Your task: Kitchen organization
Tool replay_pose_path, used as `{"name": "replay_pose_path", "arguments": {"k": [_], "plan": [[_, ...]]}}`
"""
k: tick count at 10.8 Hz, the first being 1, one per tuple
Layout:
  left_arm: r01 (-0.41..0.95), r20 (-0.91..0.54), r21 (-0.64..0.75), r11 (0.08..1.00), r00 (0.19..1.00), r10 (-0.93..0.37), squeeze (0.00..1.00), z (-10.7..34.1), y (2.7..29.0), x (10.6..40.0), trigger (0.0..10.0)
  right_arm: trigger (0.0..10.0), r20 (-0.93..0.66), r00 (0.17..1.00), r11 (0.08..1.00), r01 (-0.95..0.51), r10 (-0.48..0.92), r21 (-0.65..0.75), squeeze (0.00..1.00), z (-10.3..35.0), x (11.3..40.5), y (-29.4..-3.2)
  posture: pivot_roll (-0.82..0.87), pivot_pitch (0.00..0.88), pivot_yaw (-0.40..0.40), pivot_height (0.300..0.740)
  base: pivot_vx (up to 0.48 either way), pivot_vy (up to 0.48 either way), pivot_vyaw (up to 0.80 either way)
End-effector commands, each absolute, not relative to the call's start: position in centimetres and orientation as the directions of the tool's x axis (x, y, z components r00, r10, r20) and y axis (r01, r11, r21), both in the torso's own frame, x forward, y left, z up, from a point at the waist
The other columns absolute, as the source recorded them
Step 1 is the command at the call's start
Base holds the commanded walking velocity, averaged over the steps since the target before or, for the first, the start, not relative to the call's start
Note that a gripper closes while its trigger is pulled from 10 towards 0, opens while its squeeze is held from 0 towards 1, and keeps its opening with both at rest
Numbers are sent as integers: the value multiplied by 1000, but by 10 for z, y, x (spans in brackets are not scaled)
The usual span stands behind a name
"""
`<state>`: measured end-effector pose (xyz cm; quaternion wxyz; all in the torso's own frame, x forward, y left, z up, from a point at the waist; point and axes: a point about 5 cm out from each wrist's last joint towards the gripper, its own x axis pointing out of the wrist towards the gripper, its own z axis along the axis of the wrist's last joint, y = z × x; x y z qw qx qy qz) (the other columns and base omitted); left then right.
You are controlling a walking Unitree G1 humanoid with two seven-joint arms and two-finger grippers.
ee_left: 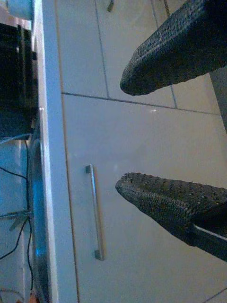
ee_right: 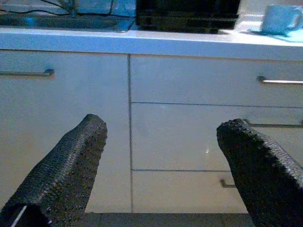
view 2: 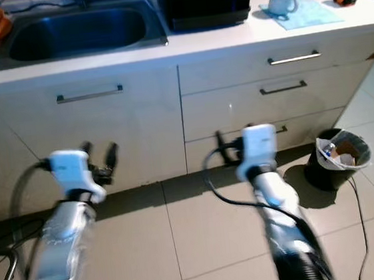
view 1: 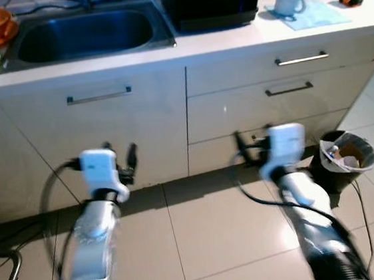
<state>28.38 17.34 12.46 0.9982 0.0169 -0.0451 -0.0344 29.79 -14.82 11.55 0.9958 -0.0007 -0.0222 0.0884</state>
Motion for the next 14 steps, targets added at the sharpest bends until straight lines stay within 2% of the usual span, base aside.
{"name": "replay_pose_path", "arguments": {"k": [1,4,8,14], "plan": [[75,71,49,996,994,-78,0,127,174,278,10000,10000,36,982,982,-186,186,-10,0,119,292,-149,-6,74,-4,740,0,0,0],[75,1,63,995,997,-75,0,124,180,261,10000,10000,11,984,983,-175,176,-54,0,120,282,-150,-12,69,-1,740,0,0,0],[35,6,9,999,999,-35,0,135,177,270,10000,10000,13,981,980,-195,196,-32,0,126,286,-142,0,59,-3,740,0,0,759],[46,-29,-3,999,999,-46,0,131,175,273,10000,10000,9,982,982,-188,188,-8,0,126,287,-141,0,58,2,740,0,456,0]]}}
